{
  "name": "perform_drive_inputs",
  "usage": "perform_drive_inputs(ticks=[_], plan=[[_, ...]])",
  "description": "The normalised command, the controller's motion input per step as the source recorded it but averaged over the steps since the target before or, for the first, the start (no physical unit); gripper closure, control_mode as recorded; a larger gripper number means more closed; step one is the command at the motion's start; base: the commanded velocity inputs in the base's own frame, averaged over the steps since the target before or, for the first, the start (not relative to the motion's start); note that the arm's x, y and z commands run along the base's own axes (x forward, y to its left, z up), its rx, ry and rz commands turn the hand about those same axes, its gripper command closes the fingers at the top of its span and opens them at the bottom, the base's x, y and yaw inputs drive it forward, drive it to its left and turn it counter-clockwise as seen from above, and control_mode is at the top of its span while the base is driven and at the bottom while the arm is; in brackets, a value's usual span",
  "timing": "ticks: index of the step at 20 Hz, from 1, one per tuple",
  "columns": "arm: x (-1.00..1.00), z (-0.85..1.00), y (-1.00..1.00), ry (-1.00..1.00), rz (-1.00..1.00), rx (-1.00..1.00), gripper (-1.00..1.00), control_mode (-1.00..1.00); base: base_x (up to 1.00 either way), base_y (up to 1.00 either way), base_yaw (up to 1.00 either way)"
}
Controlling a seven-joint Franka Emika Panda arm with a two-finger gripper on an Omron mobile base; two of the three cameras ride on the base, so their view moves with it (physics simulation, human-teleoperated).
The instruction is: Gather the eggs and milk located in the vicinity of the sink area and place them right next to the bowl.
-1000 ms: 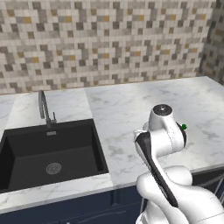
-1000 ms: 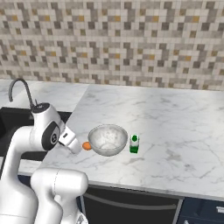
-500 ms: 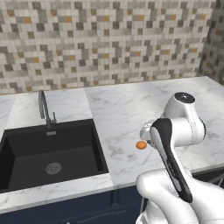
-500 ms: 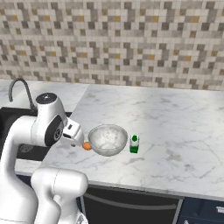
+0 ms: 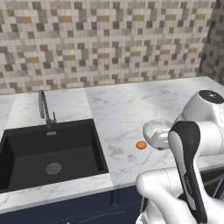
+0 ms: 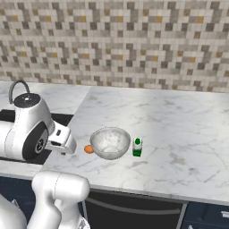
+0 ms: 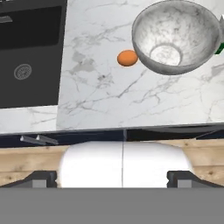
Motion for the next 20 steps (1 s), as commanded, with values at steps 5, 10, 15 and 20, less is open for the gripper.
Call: perform_drive_inputs(ticks=[5,10,15,20], plan=[[-0.17,0.0,-0.07,-0.05,0.01,-0.01,-1.0,-1.0,0.0,0.0,0.0],[0.0,0.0,0.0,0.0,0.0,0.0,-1.0,-1.0,0.0,0.0,0.0],[0.0,0.0,0.0,0.0,0.0,0.0,-1.0,-1.0,0.0,0.0,0.0],[0.0,0.0,0.0,0.0,0.0,0.0,-1.0,1.0,0.0,0.0,0.0]])
